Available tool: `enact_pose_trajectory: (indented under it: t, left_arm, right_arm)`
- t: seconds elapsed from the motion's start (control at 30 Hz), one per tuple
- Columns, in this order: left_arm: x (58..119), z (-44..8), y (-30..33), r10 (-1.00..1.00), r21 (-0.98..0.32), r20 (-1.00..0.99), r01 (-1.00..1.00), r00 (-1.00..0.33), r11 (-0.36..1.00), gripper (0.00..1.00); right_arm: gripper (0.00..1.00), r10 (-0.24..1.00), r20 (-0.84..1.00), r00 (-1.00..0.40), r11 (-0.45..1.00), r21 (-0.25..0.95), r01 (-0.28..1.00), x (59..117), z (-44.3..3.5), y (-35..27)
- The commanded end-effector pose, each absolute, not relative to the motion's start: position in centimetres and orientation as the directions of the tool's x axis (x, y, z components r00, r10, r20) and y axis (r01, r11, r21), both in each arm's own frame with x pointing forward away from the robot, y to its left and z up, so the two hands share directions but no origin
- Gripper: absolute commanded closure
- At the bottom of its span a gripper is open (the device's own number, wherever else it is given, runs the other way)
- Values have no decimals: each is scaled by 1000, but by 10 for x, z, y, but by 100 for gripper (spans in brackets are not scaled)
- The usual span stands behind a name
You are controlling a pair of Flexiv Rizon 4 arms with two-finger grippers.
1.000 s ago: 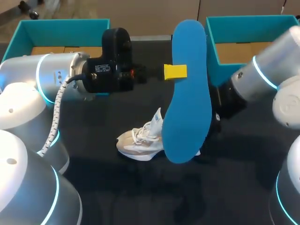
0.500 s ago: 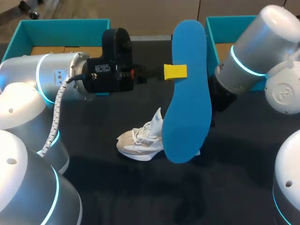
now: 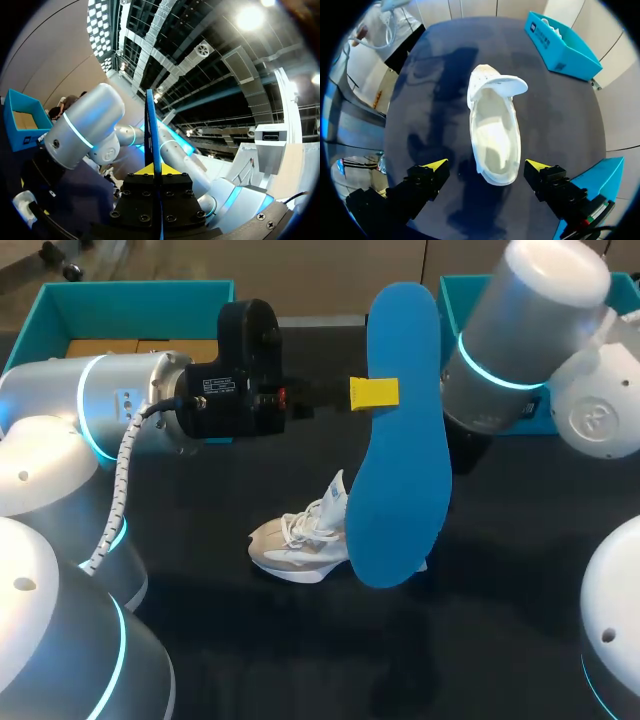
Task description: Take the shoe out of the shoebox, open the shoe tongue, remove and reinsert the insole, then place the shoe into the shoebox
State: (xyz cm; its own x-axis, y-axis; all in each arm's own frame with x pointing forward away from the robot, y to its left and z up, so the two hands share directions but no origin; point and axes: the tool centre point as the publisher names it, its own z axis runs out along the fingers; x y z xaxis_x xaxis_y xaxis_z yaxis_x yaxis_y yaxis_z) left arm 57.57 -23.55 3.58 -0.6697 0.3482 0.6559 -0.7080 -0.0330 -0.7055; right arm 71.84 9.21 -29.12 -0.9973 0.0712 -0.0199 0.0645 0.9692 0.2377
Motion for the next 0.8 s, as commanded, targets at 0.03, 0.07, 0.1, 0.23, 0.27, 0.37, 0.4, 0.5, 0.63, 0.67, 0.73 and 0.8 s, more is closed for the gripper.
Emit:
enact_pose_trajectory:
  t: [0.03,0.07,0.1,0.23,0.27,0.37,0.4,0.5,0.63,0.67,0.73,0.8]
  left_arm:
    - [570,38,-240,341,-702,658,-710,-672,-44,100]
    - [570,38,-240,341,-702,658,-710,-672,-44,100]
    - [570,38,-240,341,-702,658,-710,-672,-44,100]
    - [570,38,-240,341,-702,658,-710,-672,-44,100]
    - [570,38,-240,341,-702,658,-710,-672,-44,100]
    - [570,38,-240,341,-702,658,-710,-672,-44,100]
    - [570,38,-240,341,-702,658,-710,-672,-44,100]
    - [570,38,-240,341,-702,658,-710,-672,-44,100]
    - [570,38,-240,341,-702,658,-710,-672,-44,100]
    - [570,38,-240,341,-702,658,-710,-672,-44,100]
    - [570,38,-240,341,-702,658,-710,-672,-44,100]
    - [570,38,-240,341,-702,658,-710,-672,-44,100]
  right_arm:
    - [0,73,-21,-997,973,221,66,719,-292,95]
    - [0,73,-21,-997,973,221,66,719,-292,95]
    - [0,73,-21,-997,973,221,66,719,-292,95]
    - [0,61,-27,-998,981,188,55,721,-289,96]
    - [0,61,-29,-998,982,181,55,722,-289,97]
    - [0,60,-32,-998,980,191,53,727,-290,102]
    - [0,56,-35,-998,983,177,49,728,-290,104]
    - [0,71,-33,-997,986,155,65,730,-289,107]
    - [0,76,-45,-996,988,138,69,733,-287,115]
    - [0,79,-43,-996,988,136,72,733,-287,116]
    - [0,78,-42,-996,989,132,72,734,-288,119]
    - [0,76,-39,-996,989,129,70,734,-289,120]
